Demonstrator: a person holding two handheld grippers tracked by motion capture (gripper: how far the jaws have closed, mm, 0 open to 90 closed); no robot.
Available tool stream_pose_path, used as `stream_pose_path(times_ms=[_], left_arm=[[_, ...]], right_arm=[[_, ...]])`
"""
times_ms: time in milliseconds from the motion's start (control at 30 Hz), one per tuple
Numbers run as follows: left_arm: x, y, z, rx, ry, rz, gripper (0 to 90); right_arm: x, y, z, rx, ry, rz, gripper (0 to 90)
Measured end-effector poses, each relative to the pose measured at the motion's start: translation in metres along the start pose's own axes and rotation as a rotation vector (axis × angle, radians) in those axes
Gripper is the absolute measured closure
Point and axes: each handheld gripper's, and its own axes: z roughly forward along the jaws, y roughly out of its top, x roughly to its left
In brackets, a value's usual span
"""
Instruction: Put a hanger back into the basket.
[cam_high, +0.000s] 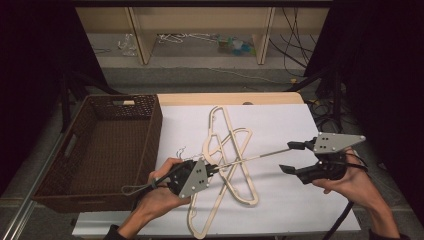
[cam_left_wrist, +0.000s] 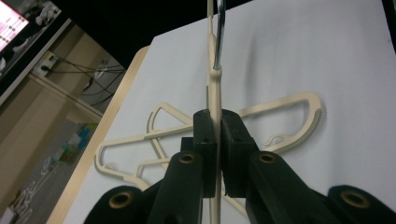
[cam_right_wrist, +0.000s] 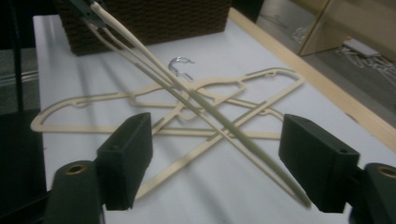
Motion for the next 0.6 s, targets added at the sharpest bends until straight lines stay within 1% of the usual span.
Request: stream_pose_path(times_ms=[33,67,100,133,167,200,233,267,300,333,400,467,500,533,567,600], left_arm=[[0.005,-0.001,-0.004,0.007,0.009,-0.04,85.8],[0.008,-0.003,-0.007,0.008,0.011,-0.079,85.8],[0.012,-0.004,-0.009,0.009,0.01,-0.106,85.8],[0.012,-0.004,-0.009,0.009,0.01,-0.106,85.7],[0.018,-0.007,-0.012,-0.003,0.009,-0.162,85.7],[0.018,-0.007,-0.012,-0.003,0.009,-0.162,85.7],[0.019,-0.009,-0.013,-0.002,0.008,-0.199,85.7],[0.022,-0.01,-0.015,-0.003,0.01,-0.231,85.7],[0.026,-0.012,-0.018,-0.014,0.004,-0.282,85.8],[0.029,-0.014,-0.021,-0.011,-0.001,-0.296,85.8],[0.034,-0.017,-0.025,-0.039,-0.007,-0.368,85.8],[0.04,-0.02,-0.03,-0.067,-0.004,-0.438,85.8],[0.04,-0.02,-0.03,-0.067,-0.004,-0.438,85.8],[0.043,-0.023,-0.033,-0.088,-0.006,-0.483,85.8],[0.048,-0.026,-0.039,-0.106,-0.006,-0.523,85.8],[0.048,-0.026,-0.039,-0.106,-0.006,-0.523,85.8]], right_arm=[[0.0,-0.003,-0.004,-0.004,-0.023,-0.003,24.6],[0.0,-0.004,-0.004,-0.016,-0.028,0.001,24.6],[0.001,-0.006,-0.006,-0.027,-0.032,0.005,24.5],[0.001,-0.006,-0.006,-0.027,-0.032,0.005,24.5],[0.002,-0.007,-0.008,-0.047,-0.059,0.007,23.1],[0.003,-0.007,-0.009,-0.059,-0.073,0.012,22.9],[0.004,-0.008,-0.01,-0.061,-0.084,0.024,22.3],[0.004,-0.008,-0.01,-0.061,-0.084,0.024,22.3],[0.008,-0.01,-0.007,-0.074,-0.11,0.042,21.6],[0.01,-0.012,-0.005,-0.073,-0.109,0.047,22.1],[0.015,-0.016,0.0,-0.066,-0.099,0.042,22.8],[0.019,-0.019,0.005,-0.044,-0.072,0.041,23.1],[0.019,-0.019,0.005,-0.044,-0.072,0.041,23.1],[0.024,-0.022,0.012,-0.032,-0.044,0.037,22.6],[0.025,-0.022,0.013,-0.027,-0.04,0.036,22.7],[0.026,-0.023,0.016,-0.03,-0.036,0.036,22.7]])
